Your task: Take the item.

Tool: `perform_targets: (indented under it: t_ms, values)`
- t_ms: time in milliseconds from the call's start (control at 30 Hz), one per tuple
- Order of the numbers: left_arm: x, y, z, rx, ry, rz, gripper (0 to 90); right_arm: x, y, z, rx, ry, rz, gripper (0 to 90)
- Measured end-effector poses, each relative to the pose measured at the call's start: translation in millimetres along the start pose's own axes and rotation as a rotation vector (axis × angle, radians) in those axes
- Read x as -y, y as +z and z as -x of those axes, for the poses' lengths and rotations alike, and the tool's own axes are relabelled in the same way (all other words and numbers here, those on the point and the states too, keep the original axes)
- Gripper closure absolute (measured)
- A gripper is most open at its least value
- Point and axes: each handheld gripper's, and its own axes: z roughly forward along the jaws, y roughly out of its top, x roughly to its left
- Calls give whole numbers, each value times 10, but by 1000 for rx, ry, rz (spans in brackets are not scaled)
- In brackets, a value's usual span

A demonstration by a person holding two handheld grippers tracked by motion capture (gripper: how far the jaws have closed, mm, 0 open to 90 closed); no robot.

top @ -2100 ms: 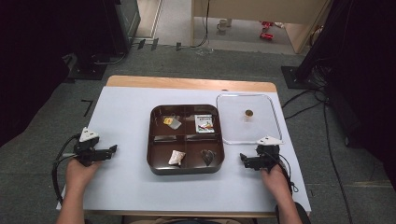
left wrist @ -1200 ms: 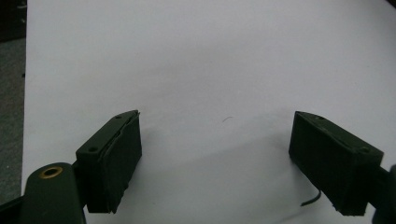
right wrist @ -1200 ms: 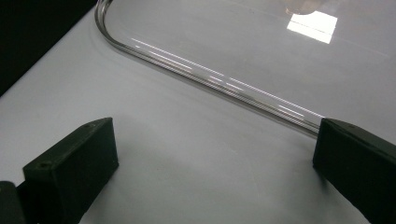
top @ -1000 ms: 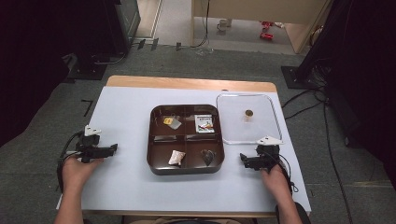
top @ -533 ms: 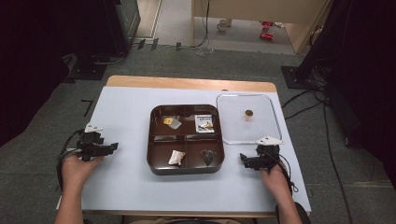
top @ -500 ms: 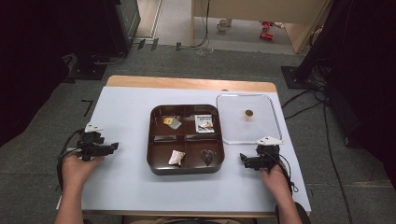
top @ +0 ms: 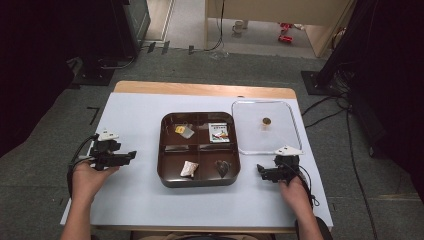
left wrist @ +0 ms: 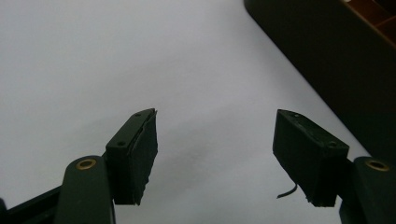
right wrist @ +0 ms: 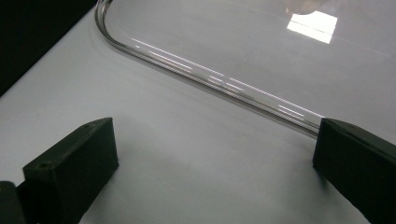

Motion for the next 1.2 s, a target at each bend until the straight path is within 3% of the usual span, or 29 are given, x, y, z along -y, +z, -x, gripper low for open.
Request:
perform_targets:
  t_ms: [433, 1200]
  values:
    - [-131, -26, 189, 62, 64, 35, 328, 0, 0, -1, 0, -1, 0, 0]
    - [-352, -61, 655, 186, 179, 89, 333, 0, -1, -1, 1, -2, 0, 0]
